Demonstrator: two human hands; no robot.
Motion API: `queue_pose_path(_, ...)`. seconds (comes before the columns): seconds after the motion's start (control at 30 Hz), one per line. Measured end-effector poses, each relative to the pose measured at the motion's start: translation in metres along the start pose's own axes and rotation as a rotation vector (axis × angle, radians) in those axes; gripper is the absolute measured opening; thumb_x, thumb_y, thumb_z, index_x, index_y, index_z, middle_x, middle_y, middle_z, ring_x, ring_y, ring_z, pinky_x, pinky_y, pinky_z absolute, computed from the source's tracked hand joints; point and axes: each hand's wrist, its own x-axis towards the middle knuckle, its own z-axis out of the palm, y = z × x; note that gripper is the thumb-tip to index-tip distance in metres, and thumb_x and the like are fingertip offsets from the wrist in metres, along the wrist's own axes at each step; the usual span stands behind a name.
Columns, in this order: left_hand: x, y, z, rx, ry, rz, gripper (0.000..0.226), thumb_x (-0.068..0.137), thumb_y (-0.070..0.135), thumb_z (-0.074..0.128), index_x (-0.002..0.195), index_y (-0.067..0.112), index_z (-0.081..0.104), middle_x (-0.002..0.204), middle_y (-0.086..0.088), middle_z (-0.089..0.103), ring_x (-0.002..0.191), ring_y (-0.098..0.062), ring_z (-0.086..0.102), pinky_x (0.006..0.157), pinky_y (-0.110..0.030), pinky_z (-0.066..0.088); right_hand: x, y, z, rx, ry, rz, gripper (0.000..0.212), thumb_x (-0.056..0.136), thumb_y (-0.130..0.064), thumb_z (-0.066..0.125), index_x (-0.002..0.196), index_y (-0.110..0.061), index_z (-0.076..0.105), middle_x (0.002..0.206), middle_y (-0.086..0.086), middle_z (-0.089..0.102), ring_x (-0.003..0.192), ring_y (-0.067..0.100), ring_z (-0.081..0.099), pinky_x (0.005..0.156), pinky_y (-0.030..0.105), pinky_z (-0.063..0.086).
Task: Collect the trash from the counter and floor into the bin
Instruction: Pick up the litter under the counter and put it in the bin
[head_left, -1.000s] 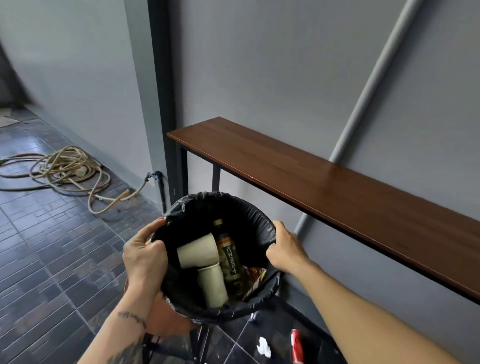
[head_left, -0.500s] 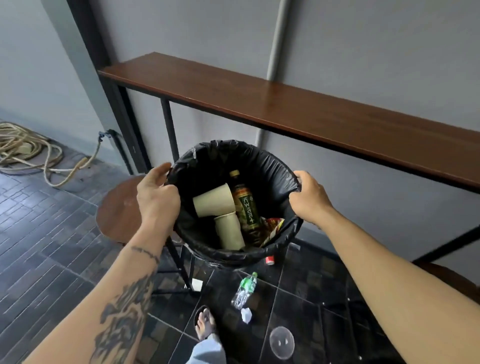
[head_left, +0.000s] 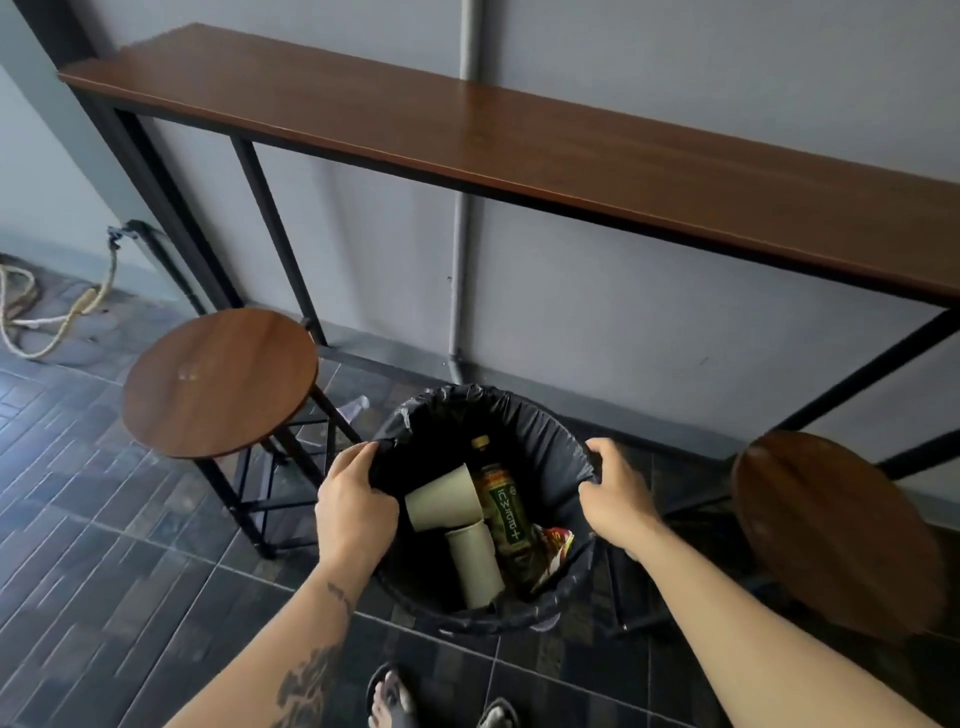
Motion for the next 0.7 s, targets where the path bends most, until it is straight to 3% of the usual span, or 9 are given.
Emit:
queue_pose_path(0.13, 0.001, -0.019, 0.005, 0.033, -0.035, -0.049, 0.072, 0.074, -0.009, 0.049, 0.14, 0.019, 0.057, 0.145, 0.01, 0.05, 0.124, -0.026, 0.055, 0.105, -0.038, 0.045, 0.004, 0.01, 0.032, -0.059, 0.011, 0.037, 0.052, 0.095, -0.013, 0.047, 0.139, -0.039, 0.038, 0.129, 0.008, 0.059, 0.101, 0.029, 0.059, 0.074, 0.033, 0.043)
queue_pose_path(0.37, -0.008, -0.02, 0.026, 0.107, -0.057, -0.114, 0.074, 0.075, -0.005, 0.049, 0.145, 0.018, 0.051, 0.149, 0.011, 0.045, 0.126, -0.027, 0.054, 0.105, -0.037, 0.043, 0.014, 0.023, 0.053, -0.175, 0.047, -0.002, 0.072, 0.091, -0.006, 0.056, 0.155, -0.028, 0.029, 0.142, 0.009, 0.054, 0.119, 0.03, 0.059, 0.093, 0.043, 0.052)
queue_pose_path(0.43, -0.011, -0.017, 0.041, 0.146, -0.053, -0.137, 0.073, 0.076, -0.003, 0.049, 0.145, 0.02, 0.051, 0.15, 0.011, 0.045, 0.124, -0.029, 0.055, 0.103, -0.038, 0.045, 0.026, 0.034, 0.056, -0.209, 0.028, -0.065, 0.077, 0.091, -0.005, 0.057, 0.157, -0.023, 0.022, 0.154, 0.006, 0.043, 0.129, 0.026, 0.053, 0.095, 0.037, 0.051)
queue_pose_path(0.53, -0.017, -0.011, 0.069, 0.206, -0.035, -0.17, 0.07, 0.076, 0.0, 0.05, 0.142, 0.022, 0.054, 0.149, 0.012, 0.046, 0.122, -0.029, 0.057, 0.101, -0.039, 0.046, 0.045, 0.057, 0.056, -0.259, -0.002, -0.118, 0.082, 0.091, -0.005, 0.058, 0.159, -0.019, 0.014, 0.161, 0.004, 0.031, 0.131, 0.024, 0.053, 0.084, 0.026, 0.048)
queue_pose_path(0.6, -0.02, -0.009, 0.091, 0.239, -0.034, -0.181, 0.068, 0.076, 0.0, 0.051, 0.14, 0.022, 0.055, 0.148, 0.011, 0.047, 0.121, -0.029, 0.057, 0.099, -0.039, 0.045, 0.06, 0.075, 0.055, -0.269, -0.017, -0.119, 0.083, 0.091, -0.004, 0.058, 0.159, -0.02, 0.012, 0.162, 0.004, 0.03, 0.128, 0.024, 0.055, 0.08, 0.025, 0.048)
queue_pose_path(0.7, -0.019, -0.015, 0.133, 0.252, -0.06, -0.19, 0.068, 0.076, 0.0, 0.052, 0.14, 0.023, 0.055, 0.148, 0.012, 0.047, 0.12, -0.029, 0.057, 0.097, -0.038, 0.044, 0.086, 0.107, 0.059, -0.257, -0.026, -0.107, 0.081, 0.091, -0.002, 0.055, 0.159, -0.02, 0.015, 0.162, 0.002, 0.031, 0.131, 0.024, 0.052, 0.086, 0.027, 0.049)
